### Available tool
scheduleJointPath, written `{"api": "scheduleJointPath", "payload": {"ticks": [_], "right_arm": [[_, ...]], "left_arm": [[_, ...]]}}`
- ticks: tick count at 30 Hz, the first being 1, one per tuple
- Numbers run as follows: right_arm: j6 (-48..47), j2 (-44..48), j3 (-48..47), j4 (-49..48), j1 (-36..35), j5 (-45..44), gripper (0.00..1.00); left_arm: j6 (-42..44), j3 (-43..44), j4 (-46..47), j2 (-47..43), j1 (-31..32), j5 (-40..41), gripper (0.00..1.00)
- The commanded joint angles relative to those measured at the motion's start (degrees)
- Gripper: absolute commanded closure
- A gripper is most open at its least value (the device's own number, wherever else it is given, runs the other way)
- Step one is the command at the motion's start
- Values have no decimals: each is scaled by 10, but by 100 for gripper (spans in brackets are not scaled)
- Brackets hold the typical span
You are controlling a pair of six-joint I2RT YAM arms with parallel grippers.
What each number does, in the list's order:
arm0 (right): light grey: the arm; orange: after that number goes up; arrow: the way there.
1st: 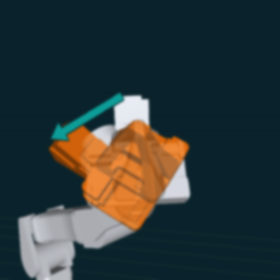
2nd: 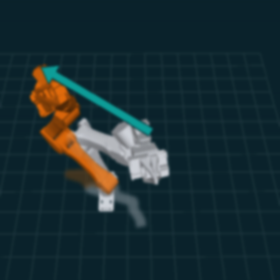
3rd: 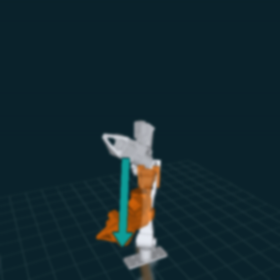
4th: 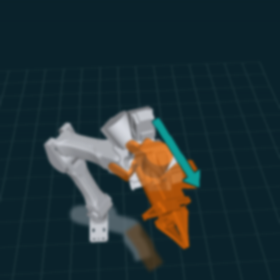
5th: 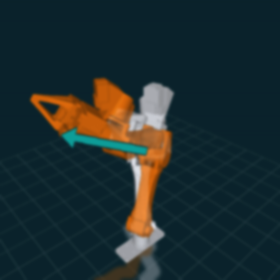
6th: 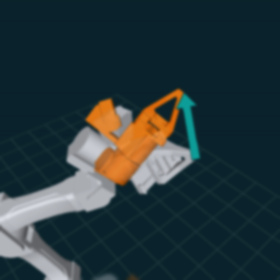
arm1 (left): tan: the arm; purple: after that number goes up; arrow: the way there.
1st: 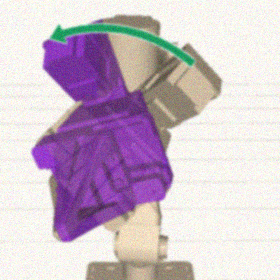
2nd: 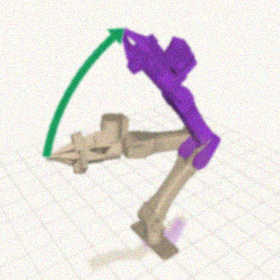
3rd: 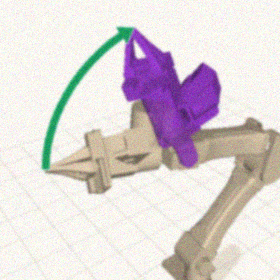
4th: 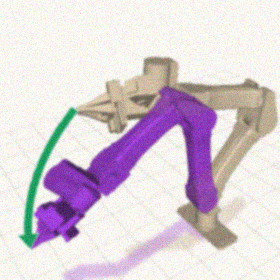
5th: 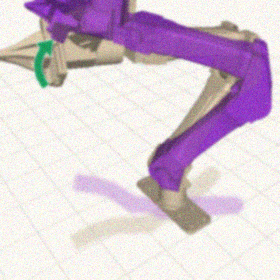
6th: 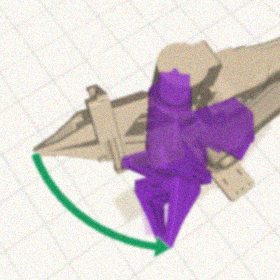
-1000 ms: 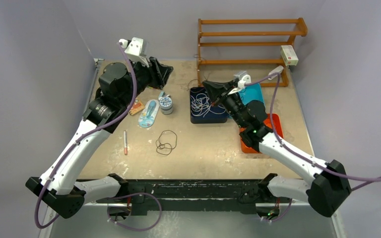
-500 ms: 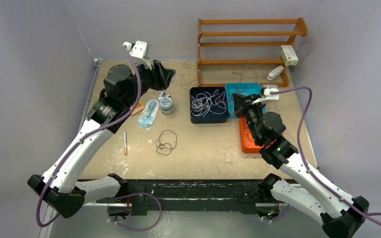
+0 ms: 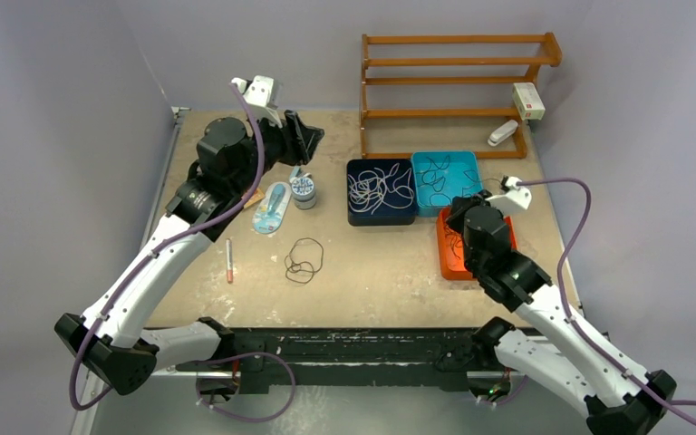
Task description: Untangle the cables
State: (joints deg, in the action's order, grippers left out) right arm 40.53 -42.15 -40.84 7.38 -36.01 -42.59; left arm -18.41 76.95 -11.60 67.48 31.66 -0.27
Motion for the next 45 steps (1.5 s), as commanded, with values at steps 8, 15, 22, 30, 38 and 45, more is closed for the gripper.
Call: {"api": "scheduleJointPath", "payload": {"ticks": [8, 15, 22, 30, 38, 45], "right_arm": [[335, -21, -53, 201, 21, -87, 100], [501, -36, -76, 321, 21, -114, 100], [556, -51, -47, 323, 27, -111, 100], [467, -46, 4, 214, 103, -72, 100], [416, -74, 26, 160, 147, -51, 100], [383, -89, 41, 106, 153, -3, 100]], "left_arm": [[0, -3, 25, -3, 2, -6, 53], [-2, -2, 26, 1, 2, -5, 53], [-4, 3, 26, 8, 2, -7, 53], [-7, 4, 27, 11, 2, -11, 53], [-9, 3, 26, 11, 2, -8, 53], [-9, 3, 26, 14, 2, -8, 53]]}}
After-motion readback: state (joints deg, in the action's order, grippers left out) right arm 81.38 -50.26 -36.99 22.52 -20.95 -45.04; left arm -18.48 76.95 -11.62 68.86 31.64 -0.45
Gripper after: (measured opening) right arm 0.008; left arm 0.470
